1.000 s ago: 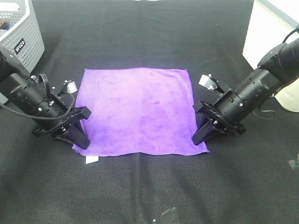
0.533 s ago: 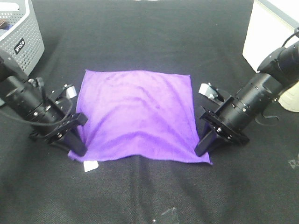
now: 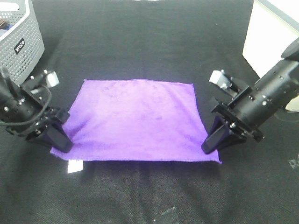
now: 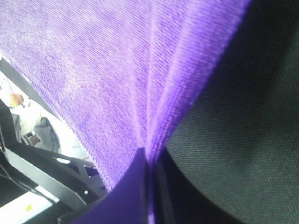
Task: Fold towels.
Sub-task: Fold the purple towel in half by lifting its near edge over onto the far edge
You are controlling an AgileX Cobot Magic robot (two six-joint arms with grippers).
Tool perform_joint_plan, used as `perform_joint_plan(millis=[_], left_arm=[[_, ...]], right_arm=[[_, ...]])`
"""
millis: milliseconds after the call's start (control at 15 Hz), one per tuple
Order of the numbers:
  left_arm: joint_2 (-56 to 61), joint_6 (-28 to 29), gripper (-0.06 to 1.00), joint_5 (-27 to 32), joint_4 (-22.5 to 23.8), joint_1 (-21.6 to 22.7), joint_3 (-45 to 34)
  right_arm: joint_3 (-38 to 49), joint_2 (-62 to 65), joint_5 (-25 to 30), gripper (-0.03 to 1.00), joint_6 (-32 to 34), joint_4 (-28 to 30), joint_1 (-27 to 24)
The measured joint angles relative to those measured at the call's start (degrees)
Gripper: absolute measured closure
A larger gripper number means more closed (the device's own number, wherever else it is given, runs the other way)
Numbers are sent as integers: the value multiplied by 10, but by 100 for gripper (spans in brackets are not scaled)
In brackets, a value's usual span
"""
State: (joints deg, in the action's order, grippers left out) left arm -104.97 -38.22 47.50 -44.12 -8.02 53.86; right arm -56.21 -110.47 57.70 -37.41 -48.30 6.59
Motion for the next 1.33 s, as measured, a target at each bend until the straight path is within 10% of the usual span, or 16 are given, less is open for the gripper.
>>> perform_joint_plan(millis=[467,867,1333], left_arm=[[-29,29,94,-28,-1,0,92],[-211,77,94,8,1,0,372],[-317,129,94,67,35,20,551]], right_arm=[[-162,-50,-17,96,46,14,0],[-462,-226,2,96,142,73,0],[-555,-290,-1,96,175,87,-17]])
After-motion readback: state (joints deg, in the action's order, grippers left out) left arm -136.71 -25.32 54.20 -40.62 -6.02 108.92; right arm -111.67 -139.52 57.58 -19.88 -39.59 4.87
